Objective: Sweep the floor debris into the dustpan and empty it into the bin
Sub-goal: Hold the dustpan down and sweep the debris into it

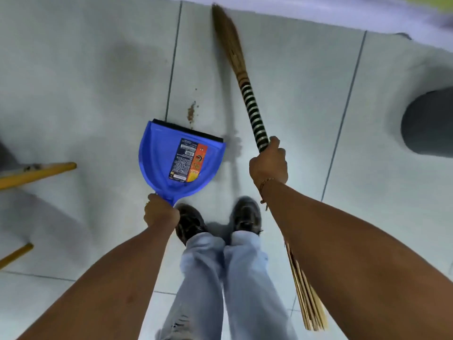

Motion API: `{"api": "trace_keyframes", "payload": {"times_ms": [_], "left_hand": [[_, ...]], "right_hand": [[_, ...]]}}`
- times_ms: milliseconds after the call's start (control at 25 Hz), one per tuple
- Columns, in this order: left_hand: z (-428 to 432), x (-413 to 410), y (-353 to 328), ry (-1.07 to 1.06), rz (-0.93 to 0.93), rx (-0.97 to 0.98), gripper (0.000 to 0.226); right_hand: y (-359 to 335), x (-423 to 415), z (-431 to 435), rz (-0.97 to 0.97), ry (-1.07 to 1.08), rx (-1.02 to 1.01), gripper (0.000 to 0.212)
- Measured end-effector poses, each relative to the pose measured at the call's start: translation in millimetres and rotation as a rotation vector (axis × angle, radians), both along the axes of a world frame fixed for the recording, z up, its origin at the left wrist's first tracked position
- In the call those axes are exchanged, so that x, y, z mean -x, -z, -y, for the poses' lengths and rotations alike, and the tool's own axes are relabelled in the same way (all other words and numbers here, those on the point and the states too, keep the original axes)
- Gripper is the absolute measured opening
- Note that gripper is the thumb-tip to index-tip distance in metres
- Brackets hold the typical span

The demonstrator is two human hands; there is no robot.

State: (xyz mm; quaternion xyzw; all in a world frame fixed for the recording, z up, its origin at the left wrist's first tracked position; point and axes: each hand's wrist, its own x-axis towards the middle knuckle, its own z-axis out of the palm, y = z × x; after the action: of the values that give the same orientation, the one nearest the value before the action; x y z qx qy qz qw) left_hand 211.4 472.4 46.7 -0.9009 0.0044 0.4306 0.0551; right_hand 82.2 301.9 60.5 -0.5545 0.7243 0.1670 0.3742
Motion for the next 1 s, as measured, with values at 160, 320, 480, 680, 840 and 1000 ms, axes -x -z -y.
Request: {"api": "trace_keyframes", "payload": {"times_ms": [160, 320, 480, 680, 840, 1000], "left_hand": [[-29.7, -22.5, 57.9, 0.051, -0.005, -0.031, 0.043], [-48.0, -52.0, 116.1, 0.279, 0.096, -0.031, 0.056], [-60.6, -80.2, 142.2, 0.467, 0.149, 0.009, 0.059], [-67.7, -88.3, 158.2, 0.525, 0.185, 0.055, 0.058], [-82.7, -96.9, 155.7, 0.594, 0.190, 0.024, 0.059], [-86.9, -105.6, 152.1, 0.657, 0.231, -0.046, 0.058]], "right_hand": [[60.7, 7.5, -10.9, -0.145, -0.075, -0.062, 0.035], [111.7, 35.1, -20.1, -0.293, -0.247, -0.089, 0.022], [121.8, 81.9, -50.4, -0.355, -0.468, -0.121, 0.016], [110.7, 127.3, -84.2, -0.316, -0.453, -0.038, 0.010], [123.9, 131.7, -70.1, -0.387, -0.321, -0.010, 0.010], [114.3, 132.5, -94.1, -0.395, -0.573, -0.155, 0.014]]}}
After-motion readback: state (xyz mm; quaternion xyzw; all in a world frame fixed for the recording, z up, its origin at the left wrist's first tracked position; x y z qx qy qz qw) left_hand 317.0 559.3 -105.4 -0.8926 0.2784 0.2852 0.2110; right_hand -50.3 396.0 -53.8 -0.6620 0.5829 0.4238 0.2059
